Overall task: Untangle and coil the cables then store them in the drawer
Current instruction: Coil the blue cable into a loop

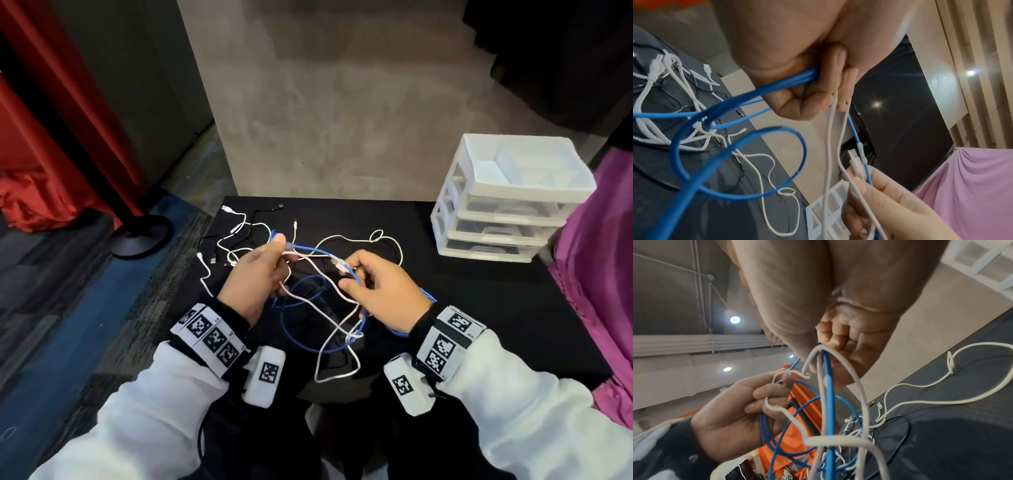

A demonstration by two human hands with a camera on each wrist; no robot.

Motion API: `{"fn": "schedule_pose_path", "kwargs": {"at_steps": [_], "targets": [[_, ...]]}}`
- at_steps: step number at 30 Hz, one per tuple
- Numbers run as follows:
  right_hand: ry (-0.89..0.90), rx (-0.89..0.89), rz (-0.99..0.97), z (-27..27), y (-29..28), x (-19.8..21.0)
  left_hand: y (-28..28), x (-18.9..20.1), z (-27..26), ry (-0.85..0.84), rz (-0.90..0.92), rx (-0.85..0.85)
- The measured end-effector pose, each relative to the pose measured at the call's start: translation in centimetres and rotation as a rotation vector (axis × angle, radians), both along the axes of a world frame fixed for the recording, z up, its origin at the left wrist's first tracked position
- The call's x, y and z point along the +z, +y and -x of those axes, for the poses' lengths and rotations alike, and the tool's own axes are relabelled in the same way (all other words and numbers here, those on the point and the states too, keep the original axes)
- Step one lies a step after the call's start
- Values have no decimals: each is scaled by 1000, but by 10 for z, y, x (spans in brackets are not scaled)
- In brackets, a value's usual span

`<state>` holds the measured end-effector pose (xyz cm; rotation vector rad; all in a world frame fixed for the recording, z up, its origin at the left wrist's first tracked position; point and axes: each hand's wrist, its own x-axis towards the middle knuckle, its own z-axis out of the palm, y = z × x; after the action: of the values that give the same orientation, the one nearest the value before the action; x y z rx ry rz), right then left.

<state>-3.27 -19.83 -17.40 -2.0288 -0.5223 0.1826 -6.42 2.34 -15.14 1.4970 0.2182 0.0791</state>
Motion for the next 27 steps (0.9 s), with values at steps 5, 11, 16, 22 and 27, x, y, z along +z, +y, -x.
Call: {"fn": "schedule_pose_path", "kwargs": {"at_steps": [5, 11, 16, 22, 27], "targets": [[-5, -18, 43, -23, 9, 7, 16, 10, -9, -23, 22, 61], [220, -27, -268, -34, 25, 26, 22, -3, -14, 5, -102, 131], [344, -146, -496, -35, 32, 26, 13, -37, 1, 327, -78, -62], [376, -173, -360, -40, 16, 14, 17, -38, 0, 275, 186, -34], [436, -176, -157, -41, 14, 8, 26, -14, -10, 128, 147, 68]]}}
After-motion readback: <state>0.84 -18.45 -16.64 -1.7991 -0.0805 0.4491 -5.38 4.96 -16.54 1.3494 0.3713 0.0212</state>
